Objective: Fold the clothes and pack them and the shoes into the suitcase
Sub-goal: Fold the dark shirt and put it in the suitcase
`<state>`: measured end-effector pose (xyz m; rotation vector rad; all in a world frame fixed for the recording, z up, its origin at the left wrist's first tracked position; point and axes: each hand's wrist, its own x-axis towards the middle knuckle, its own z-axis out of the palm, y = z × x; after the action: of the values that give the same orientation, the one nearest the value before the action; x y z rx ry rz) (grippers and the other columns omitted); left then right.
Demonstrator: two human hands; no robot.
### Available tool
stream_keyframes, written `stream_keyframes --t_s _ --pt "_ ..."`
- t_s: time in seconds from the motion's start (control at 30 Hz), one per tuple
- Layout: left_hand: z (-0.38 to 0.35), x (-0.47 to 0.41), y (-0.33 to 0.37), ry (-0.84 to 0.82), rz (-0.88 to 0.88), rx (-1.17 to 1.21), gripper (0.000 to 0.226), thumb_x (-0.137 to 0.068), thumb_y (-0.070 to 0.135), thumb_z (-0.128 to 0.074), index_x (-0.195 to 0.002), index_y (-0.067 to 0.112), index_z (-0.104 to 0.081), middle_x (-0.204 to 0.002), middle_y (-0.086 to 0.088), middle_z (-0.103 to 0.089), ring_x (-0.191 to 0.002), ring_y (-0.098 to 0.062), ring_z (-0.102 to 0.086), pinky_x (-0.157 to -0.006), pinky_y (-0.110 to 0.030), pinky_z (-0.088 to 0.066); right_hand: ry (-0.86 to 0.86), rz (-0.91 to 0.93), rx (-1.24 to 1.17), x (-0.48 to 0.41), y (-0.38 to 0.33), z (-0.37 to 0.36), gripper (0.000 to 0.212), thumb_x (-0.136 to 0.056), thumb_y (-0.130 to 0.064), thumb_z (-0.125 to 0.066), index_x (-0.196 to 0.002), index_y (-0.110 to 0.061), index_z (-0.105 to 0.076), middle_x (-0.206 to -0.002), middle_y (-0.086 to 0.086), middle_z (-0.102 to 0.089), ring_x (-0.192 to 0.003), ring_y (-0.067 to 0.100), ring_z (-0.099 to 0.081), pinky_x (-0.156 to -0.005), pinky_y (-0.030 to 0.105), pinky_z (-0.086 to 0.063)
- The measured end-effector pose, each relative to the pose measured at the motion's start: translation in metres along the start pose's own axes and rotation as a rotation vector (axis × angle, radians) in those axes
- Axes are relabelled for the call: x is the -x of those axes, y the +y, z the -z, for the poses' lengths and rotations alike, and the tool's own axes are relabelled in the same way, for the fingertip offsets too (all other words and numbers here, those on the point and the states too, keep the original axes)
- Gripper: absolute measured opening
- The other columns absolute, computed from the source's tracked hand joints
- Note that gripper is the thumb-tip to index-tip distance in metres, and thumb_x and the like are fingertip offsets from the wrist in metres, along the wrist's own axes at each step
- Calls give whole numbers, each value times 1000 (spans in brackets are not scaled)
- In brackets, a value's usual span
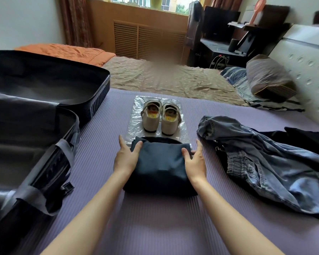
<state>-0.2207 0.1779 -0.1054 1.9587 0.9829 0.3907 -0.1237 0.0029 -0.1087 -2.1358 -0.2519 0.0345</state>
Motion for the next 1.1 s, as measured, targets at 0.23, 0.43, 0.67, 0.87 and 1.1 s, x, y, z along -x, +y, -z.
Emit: stream_keyframes --t_s 0.23,0.43,0.67,0.87,1.1 --pt "-9 35 -20 -36 -123 42 82 -93 22 -56 -150 11 2 -146 -14 -32 -134 -27 -33 -108 -36 -28 -140 52 -163 35 21 10 72 -87 -16 -66 -147 -18 -26 -140 5 -42 -129 16 -40 -107 25 -29" --pt "-4 34 -13 -35 15 -99 68 -95 36 -49 -150 17 -14 -149 -17 -21 -135 -35 -21 -111 -39 -17 -98 -169 49 32 24 7 80 -89 -46 -57 -152 -24 -12 -151 6 -29 -137 27 -18 -112 40 -17" --pt "7 40 -16 -54 -41 257 69 -90 21 -61 -148 23 -24 -126 -4 -54 -120 -25 -50 -92 -29 -36 -197 -292 -228 30 32 8 92 -75 -47 -70 -148 -41 -14 -149 0 -38 -138 29 -30 -112 51 -28" --pt "7 46 -16 -155 -97 230 53 -95 23 -53 -144 24 -33 -131 -9 -42 -123 -25 -44 -103 -34 -34 -249 -299 -235 45 20 11 67 -92 -38 -58 -149 -35 -23 -152 6 -29 -142 28 -15 -115 42 -16" --pt "15 48 -29 -235 -68 530 54 -93 6 -52 -143 23 -36 -134 1 -50 -122 -14 -48 -98 -23 -38 -234 -242 -588 57 19 16 58 -92 -10 -60 -144 -21 -38 -138 2 -51 -119 16 -54 -86 18 -51"
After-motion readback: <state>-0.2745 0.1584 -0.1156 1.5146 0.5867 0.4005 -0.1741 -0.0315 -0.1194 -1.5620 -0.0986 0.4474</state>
